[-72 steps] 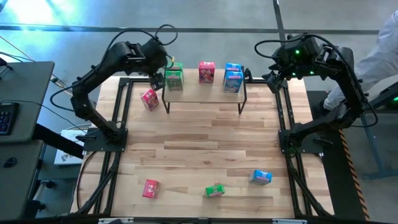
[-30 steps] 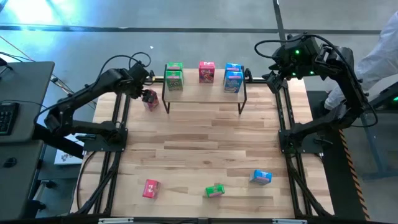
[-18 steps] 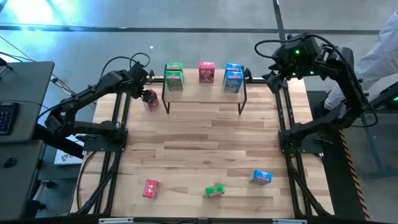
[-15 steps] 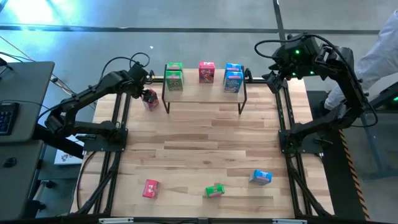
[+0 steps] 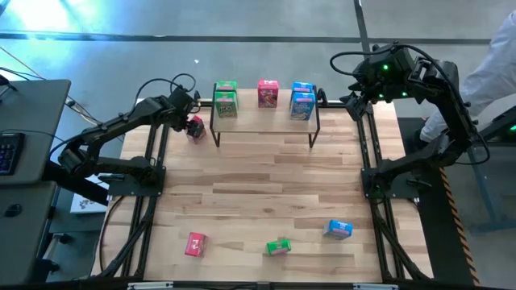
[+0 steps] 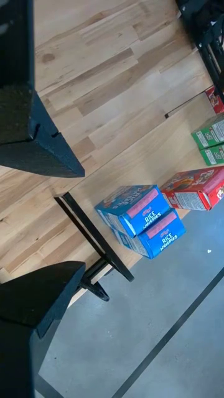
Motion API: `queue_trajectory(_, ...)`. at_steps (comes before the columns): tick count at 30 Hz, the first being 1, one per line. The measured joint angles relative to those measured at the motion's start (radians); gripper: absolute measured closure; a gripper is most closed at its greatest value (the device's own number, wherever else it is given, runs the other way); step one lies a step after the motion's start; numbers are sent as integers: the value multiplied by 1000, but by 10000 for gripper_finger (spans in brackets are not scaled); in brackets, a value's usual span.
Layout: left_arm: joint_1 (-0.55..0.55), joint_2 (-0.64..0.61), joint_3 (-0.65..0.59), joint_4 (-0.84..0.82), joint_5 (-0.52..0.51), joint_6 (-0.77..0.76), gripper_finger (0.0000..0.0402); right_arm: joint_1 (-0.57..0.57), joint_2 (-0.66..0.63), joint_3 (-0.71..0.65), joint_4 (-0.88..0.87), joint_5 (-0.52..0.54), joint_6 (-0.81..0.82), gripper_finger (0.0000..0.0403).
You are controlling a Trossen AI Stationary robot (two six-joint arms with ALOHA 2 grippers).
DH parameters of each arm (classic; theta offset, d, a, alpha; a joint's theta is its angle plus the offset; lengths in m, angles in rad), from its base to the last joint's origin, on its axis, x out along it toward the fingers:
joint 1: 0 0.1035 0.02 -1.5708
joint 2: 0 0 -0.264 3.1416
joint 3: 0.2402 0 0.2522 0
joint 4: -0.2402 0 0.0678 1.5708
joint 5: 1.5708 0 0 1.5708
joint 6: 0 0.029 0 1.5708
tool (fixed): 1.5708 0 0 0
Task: Stack cereal on shelf
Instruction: Put the top red cereal box on the shelf aligned with the other red cereal box
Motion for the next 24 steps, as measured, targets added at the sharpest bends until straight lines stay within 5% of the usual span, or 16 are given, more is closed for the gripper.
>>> queue_trajectory(15, 6, 0, 0, -4, 3, 24, 239, 0, 0, 0, 0, 0, 0, 178)
queue_trajectory(24, 6, -32, 0, -81, 92, 24, 252, 0, 0, 0, 0, 0, 0, 178)
